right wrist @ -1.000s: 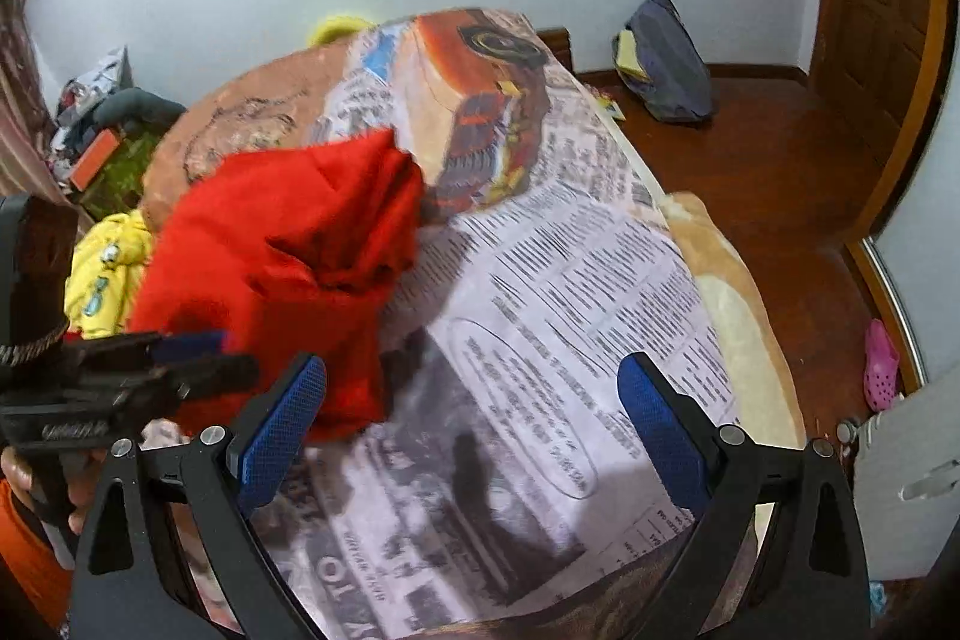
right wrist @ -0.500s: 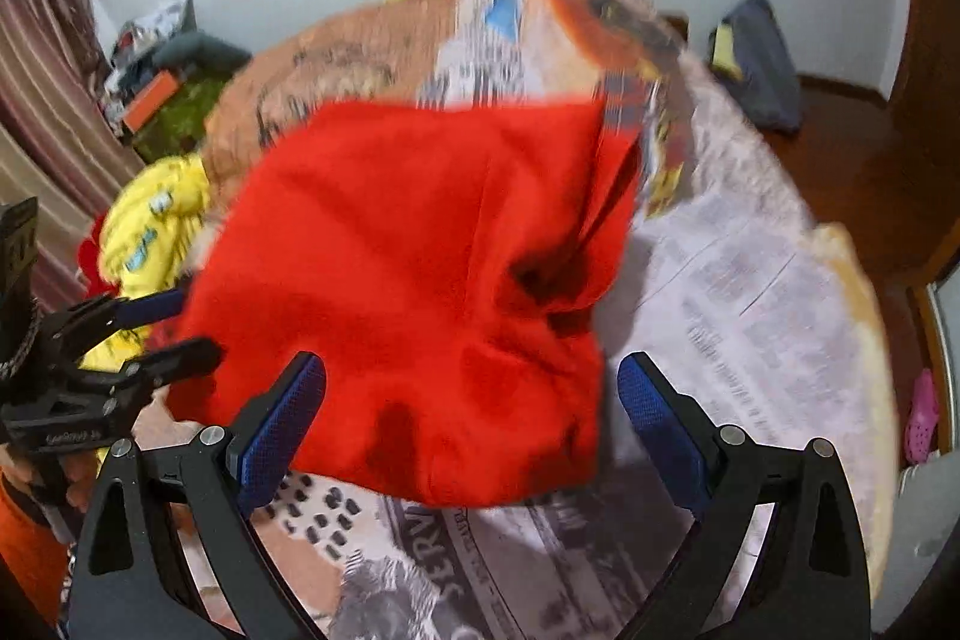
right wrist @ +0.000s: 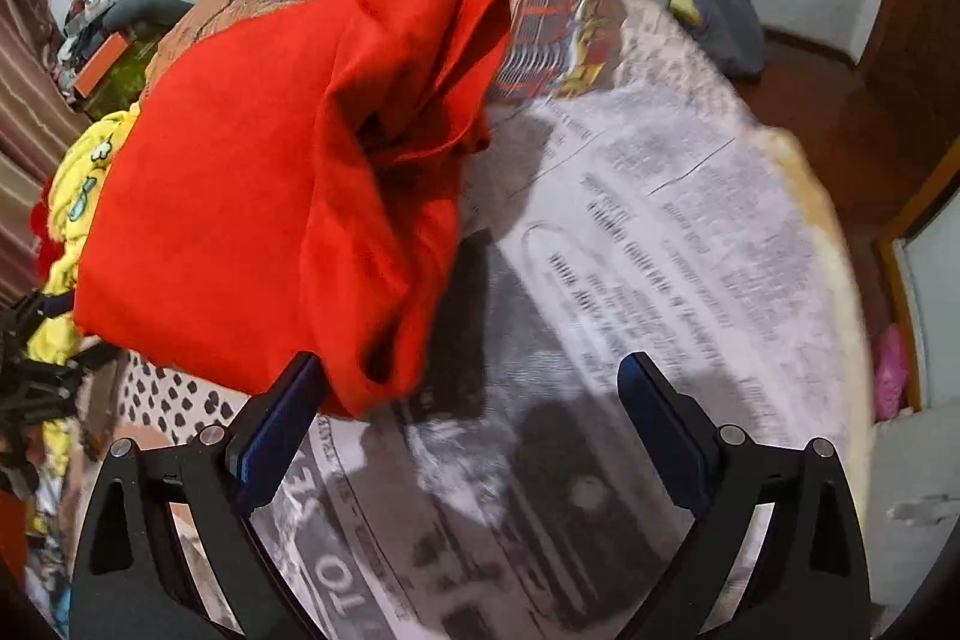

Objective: Fold large clothes

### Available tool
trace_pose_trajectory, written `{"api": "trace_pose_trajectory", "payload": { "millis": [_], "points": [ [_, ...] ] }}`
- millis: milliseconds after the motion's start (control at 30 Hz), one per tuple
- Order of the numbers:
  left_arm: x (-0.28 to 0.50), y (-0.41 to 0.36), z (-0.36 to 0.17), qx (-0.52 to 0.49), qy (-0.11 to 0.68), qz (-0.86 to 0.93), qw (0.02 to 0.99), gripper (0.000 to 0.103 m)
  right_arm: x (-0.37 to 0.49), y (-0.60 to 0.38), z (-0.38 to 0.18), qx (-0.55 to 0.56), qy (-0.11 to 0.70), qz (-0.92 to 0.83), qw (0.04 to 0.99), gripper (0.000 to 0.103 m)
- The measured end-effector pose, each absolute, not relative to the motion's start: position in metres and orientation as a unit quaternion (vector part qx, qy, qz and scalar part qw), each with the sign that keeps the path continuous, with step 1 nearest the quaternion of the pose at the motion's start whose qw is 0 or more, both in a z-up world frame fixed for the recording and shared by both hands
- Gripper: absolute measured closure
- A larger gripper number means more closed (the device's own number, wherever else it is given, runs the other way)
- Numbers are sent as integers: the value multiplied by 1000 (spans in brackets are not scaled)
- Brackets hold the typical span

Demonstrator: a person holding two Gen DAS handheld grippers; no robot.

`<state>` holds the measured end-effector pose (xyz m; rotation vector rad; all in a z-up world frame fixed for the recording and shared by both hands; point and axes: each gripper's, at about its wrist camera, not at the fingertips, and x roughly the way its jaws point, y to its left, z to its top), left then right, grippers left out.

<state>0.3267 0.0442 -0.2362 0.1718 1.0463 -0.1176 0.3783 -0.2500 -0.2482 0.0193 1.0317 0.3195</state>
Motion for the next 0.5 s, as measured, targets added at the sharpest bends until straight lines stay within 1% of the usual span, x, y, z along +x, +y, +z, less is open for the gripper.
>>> {"api": "trace_pose_trajectory", "payload": {
  "millis": [100,267,500],
  "points": [
    [323,52,-214,73,475,-49,876,14,371,-247,-234,-3,473,160,866,6],
    [337,48,-172,58,423,-54,903,14,378,-241,-214,13,446,183,876,6],
    [398,20,-158,35,407,-90,908,14,416,-218,-206,28,434,203,877,6]
  ]
}}
